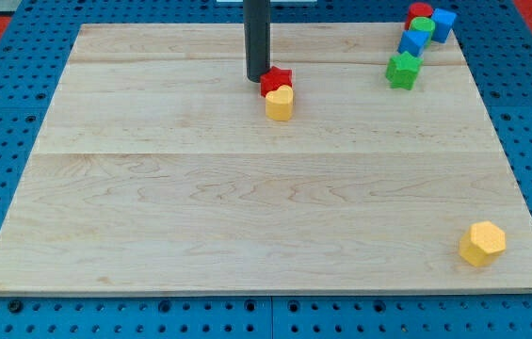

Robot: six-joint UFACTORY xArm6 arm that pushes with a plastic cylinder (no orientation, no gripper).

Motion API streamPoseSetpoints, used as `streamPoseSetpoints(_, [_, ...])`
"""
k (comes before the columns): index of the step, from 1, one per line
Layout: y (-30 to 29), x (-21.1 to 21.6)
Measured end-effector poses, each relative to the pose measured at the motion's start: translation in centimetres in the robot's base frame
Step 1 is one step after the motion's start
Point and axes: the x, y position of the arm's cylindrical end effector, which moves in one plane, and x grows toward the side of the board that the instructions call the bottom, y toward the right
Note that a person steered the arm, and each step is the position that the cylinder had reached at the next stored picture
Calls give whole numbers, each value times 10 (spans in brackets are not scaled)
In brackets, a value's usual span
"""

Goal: Move your arm towards center right

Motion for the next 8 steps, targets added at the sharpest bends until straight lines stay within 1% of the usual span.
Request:
streamPoseSetpoints(1, [21,-12])
streamPoseSetpoints(2, [75,-20])
streamPoseSetpoints(4, [122,-17])
streamPoseSetpoints(5, [136,18])
streamPoseSetpoints(6, [162,48])
streamPoseSetpoints(7, [184,61])
streamPoseSetpoints(8, [190,63])
